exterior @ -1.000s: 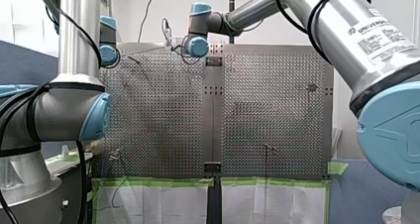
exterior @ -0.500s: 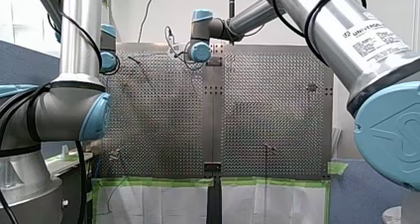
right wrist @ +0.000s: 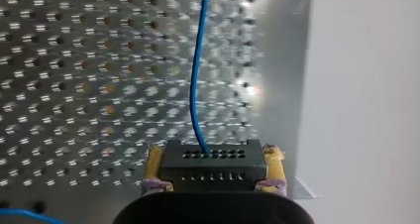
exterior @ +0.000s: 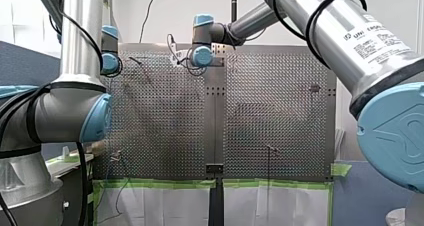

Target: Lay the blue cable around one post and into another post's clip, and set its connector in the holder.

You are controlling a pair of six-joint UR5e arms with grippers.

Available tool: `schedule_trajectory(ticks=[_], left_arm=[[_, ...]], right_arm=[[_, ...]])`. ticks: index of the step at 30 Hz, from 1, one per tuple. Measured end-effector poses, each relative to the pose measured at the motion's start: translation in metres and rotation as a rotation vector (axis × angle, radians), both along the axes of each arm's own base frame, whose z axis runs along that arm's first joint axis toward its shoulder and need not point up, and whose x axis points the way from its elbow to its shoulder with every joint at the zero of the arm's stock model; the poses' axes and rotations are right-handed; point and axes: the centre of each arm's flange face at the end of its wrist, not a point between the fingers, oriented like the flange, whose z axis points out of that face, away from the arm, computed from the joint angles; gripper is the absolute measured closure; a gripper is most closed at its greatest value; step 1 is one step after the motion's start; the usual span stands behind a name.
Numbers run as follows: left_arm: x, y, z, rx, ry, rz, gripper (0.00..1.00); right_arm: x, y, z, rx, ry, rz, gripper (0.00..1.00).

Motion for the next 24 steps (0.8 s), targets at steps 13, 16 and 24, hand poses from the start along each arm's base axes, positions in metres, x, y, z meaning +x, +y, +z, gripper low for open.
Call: schedule_trajectory(ticks=[13, 16, 24], left_arm=[[-0.005, -0.015, -0.014, -0.006, 0.026, -0.034, 0.00], [-0.005, -0.018, -0.015, -0.006, 0.027, -0.039, 0.00], [-0.005, -0.024, -0.015, -0.007, 0.026, -0.046, 0.00]], right_arm=[[-0.007, 0.001, -0.015, 0.054, 0.068, -0.034, 1.00], [-0.009, 0.002, -0.020, 0.064, 0.081, -0.036, 1.00], [-0.012, 0.001, -0.034, 0.081, 0.097, -0.042, 1.00]])
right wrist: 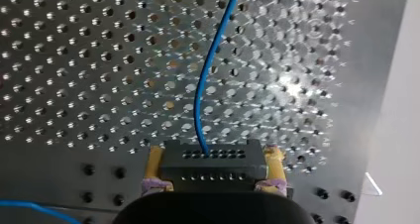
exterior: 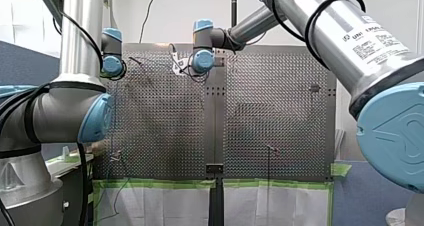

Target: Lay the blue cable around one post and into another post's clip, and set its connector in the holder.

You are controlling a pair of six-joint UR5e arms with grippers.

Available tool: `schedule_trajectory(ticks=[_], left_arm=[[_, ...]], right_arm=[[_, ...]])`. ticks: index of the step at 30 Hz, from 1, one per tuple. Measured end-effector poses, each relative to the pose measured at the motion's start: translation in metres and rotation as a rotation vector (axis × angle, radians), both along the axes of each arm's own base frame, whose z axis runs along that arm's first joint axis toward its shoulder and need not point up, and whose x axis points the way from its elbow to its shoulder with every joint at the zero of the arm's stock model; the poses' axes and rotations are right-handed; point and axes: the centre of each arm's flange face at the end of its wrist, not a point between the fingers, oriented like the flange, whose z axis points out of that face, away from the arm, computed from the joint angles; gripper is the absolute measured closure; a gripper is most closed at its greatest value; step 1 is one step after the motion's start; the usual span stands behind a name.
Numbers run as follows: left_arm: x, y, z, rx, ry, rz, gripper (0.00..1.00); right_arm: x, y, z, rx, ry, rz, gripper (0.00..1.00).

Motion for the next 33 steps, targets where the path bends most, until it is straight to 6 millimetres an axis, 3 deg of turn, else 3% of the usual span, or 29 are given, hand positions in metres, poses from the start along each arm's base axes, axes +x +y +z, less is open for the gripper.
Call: schedule_trajectory(ticks=[20, 33], left_arm=[[0.000, 0.002, -0.001, -0.040, -0.012, -0.004, 0.00], [0.000, 0.001, 0.000, -0.053, -0.015, -0.009, 0.00]], right_arm=[[-0.045, -0.030, -0.081, 0.054, -0.067, -0.178, 1.00], [-0.080, -0.037, -0.130, 0.080, -0.124, -0.321, 1.00]])
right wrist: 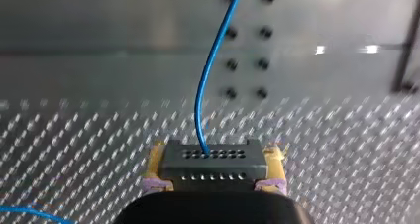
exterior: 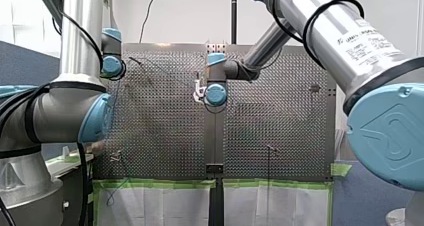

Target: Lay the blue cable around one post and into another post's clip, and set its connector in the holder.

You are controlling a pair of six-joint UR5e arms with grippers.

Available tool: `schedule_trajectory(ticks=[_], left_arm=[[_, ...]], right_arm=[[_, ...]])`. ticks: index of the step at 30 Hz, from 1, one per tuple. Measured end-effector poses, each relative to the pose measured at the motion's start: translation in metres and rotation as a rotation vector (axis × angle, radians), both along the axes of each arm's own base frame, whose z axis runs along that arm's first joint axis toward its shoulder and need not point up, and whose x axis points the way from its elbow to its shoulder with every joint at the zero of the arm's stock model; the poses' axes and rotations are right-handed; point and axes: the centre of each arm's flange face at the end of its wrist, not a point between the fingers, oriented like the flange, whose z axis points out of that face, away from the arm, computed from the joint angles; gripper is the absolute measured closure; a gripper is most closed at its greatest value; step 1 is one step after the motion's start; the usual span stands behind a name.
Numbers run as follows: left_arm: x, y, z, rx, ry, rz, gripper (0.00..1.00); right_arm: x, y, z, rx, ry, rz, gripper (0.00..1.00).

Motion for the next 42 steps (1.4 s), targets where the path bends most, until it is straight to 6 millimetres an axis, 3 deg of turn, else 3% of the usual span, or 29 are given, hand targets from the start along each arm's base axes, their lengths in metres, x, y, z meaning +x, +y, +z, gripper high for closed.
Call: schedule_trajectory(ticks=[7, 13, 23, 29, 42], left_arm=[[0.000, -0.002, 0.000, 0.001, 0.000, -0.002, 0.00], [0.000, -0.002, 0.001, 0.002, -0.001, -0.004, 0.00], [0.000, -0.002, 0.001, 0.004, -0.001, -0.003, 0.00], [0.000, 0.000, 0.001, 0.005, -0.002, 0.000, 0.00], [0.000, -0.003, 0.001, 0.013, 0.003, -0.003, 0.00]], right_arm=[[-0.017, 0.003, -0.042, 0.019, 0.010, -0.072, 1.00], [-0.035, 0.008, -0.099, 0.064, 0.012, -0.137, 1.00], [-0.088, 0.001, -0.192, 0.135, 0.031, -0.249, 1.00], [-0.118, -0.010, -0.214, 0.142, 0.069, -0.255, 1.00], [-0.181, -0.030, -0.241, 0.159, 0.041, -0.256, 1.00]])
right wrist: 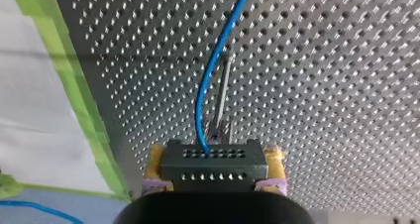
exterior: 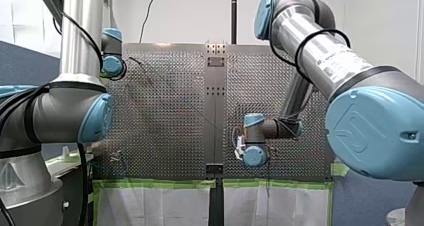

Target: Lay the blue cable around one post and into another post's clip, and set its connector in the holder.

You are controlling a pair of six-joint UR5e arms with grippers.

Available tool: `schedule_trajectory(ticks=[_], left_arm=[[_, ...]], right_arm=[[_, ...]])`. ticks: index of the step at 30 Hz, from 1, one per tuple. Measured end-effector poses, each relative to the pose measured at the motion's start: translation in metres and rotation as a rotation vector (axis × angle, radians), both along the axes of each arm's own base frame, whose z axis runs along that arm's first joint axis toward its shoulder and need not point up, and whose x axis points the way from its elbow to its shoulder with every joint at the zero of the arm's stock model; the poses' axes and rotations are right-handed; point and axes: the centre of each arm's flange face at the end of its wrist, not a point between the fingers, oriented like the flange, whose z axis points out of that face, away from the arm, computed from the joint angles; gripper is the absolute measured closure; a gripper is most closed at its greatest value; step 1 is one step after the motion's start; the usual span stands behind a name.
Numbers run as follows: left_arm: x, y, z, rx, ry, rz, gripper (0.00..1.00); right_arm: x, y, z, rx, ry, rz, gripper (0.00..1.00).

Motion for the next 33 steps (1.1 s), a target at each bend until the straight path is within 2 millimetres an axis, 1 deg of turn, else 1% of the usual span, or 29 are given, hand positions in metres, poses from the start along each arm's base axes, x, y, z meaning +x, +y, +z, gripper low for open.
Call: schedule_trajectory(ticks=[8, 14, 22, 33], left_arm=[[0.000, -0.002, 0.000, 0.005, 0.004, -0.001, 0.00], [0.000, -0.002, 0.000, 0.006, 0.004, -0.002, 0.00], [0.000, -0.002, 0.000, 0.009, 0.004, -0.002, 0.00], [0.000, -0.003, 0.000, 0.014, 0.007, -0.002, 0.00]], right_arm=[[-0.041, -0.006, -0.015, 0.007, -0.017, -0.002, 1.00], [-0.073, -0.008, -0.026, 0.012, -0.022, -0.002, 1.00], [-0.108, -0.006, -0.036, 0.018, -0.043, -0.005, 1.00], [-0.159, 0.002, -0.048, 0.019, -0.055, -0.005, 1.00]])
